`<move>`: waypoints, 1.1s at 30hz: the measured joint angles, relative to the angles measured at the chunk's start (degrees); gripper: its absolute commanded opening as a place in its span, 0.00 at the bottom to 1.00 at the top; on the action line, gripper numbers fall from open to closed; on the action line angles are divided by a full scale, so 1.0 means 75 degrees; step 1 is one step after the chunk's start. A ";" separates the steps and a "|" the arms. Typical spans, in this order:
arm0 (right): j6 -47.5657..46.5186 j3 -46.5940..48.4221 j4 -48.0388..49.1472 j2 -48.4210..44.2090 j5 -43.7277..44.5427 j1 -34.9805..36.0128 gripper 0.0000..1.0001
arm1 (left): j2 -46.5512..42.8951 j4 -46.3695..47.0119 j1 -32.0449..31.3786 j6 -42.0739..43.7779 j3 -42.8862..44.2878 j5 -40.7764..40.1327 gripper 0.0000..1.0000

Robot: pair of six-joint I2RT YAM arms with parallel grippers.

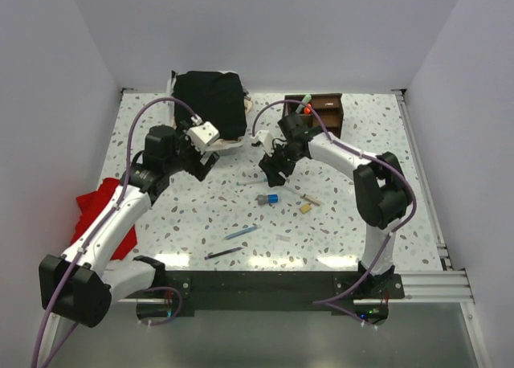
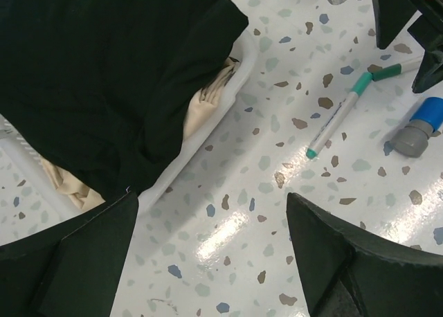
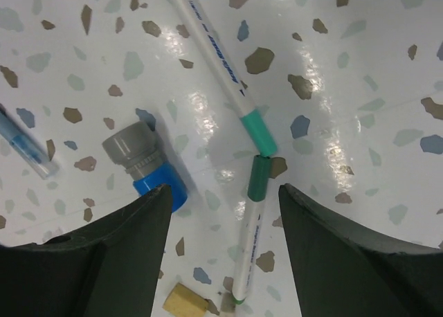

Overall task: Sort the stationery into containers
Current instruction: Pick up the pen from the center of the board.

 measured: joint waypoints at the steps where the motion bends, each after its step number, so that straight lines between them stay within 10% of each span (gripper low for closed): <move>1: 0.0035 0.0003 0.0012 0.0044 0.0079 -0.0020 0.66 | -0.0017 0.0009 -0.0006 -0.0003 0.0000 -0.0090 0.94; 33: 0.0425 0.0204 0.0347 0.0895 0.1553 -0.0003 0.37 | 0.0221 0.0289 -0.0006 0.0026 0.0003 -0.0533 0.95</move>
